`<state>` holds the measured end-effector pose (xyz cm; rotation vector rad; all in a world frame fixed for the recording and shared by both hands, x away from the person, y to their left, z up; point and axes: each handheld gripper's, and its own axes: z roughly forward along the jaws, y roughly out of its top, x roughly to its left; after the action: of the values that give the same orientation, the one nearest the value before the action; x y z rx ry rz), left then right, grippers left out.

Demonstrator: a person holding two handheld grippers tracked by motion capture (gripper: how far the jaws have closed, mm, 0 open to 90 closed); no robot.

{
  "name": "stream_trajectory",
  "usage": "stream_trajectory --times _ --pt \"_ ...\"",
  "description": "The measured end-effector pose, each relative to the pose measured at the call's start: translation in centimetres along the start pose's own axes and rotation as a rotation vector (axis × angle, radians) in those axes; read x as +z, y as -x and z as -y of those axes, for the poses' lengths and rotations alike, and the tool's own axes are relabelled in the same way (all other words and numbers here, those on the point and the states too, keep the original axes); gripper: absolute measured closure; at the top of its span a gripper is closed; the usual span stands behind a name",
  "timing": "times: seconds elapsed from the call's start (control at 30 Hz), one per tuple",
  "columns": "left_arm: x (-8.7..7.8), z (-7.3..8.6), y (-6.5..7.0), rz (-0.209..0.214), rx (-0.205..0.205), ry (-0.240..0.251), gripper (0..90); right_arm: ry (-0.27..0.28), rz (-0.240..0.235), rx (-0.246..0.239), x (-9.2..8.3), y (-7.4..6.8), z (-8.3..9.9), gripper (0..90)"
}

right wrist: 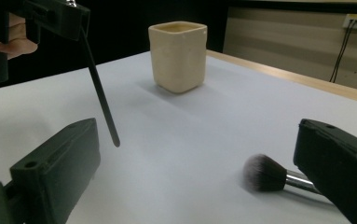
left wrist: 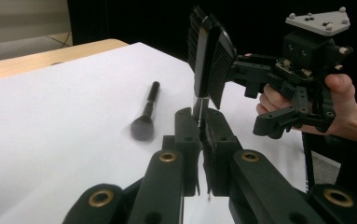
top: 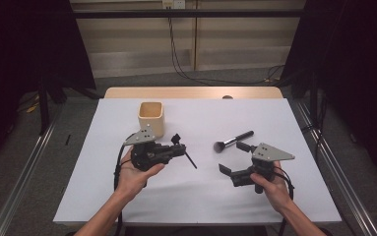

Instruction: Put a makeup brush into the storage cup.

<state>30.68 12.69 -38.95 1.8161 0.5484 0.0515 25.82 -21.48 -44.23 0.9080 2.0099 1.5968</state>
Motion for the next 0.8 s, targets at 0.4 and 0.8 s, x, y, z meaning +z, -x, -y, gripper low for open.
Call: stream_trajectory --times 0.4,0.8 --pt "-2.9 -0.3 -1.3 -0.053 -0.004 -0.001 85.8 -0.018 0.082 0.041 -1.6 0.5 1.0 0.9" --pt "-4.8 -0.6 -2.9 -0.111 -0.026 -0.041 85.8 -0.032 0.173 0.049 -4.1 1.3 2.5 0.9"
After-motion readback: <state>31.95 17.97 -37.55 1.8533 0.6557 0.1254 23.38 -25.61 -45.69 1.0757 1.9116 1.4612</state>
